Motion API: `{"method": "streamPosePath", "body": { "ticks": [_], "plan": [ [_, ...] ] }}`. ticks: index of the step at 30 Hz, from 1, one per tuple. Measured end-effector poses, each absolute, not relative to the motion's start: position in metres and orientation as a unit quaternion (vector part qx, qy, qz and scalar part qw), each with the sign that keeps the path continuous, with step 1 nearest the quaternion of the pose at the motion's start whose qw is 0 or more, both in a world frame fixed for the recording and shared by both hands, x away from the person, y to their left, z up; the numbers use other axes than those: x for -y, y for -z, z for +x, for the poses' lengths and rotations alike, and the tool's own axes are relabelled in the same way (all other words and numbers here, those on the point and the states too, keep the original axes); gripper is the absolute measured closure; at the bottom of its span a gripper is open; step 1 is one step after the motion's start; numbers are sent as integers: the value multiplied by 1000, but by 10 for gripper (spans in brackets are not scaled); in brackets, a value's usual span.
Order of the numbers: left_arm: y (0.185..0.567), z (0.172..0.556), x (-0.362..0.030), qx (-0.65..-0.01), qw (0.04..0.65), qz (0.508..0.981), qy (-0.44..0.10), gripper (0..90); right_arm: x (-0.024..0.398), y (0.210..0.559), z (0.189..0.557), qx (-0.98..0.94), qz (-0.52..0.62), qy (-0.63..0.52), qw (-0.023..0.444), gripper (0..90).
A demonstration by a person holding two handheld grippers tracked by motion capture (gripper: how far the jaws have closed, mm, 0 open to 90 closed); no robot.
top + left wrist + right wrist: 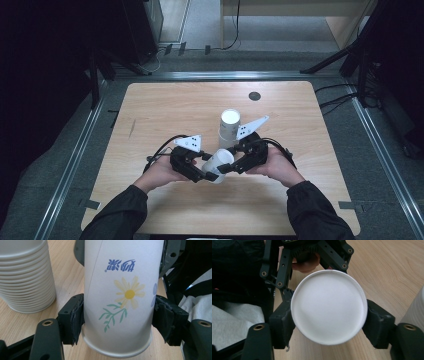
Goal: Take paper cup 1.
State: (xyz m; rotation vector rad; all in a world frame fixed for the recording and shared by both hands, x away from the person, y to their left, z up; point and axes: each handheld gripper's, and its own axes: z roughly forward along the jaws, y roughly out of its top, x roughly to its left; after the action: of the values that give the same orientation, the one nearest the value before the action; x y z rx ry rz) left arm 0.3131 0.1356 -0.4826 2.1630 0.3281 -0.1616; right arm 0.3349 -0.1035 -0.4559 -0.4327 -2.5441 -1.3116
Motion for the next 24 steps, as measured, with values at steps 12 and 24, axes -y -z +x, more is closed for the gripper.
{"method": "streamPosePath", "body": {
  "ticks": [12,24],
  "plan": [
    [462,313,-160,-135,411,901,41,305,111,458,329,878,-154,446,74,241],
    [434,327,-153,-127,362,922,40,303,124,458,312,877,-159,452,39,259]
  ]
}}
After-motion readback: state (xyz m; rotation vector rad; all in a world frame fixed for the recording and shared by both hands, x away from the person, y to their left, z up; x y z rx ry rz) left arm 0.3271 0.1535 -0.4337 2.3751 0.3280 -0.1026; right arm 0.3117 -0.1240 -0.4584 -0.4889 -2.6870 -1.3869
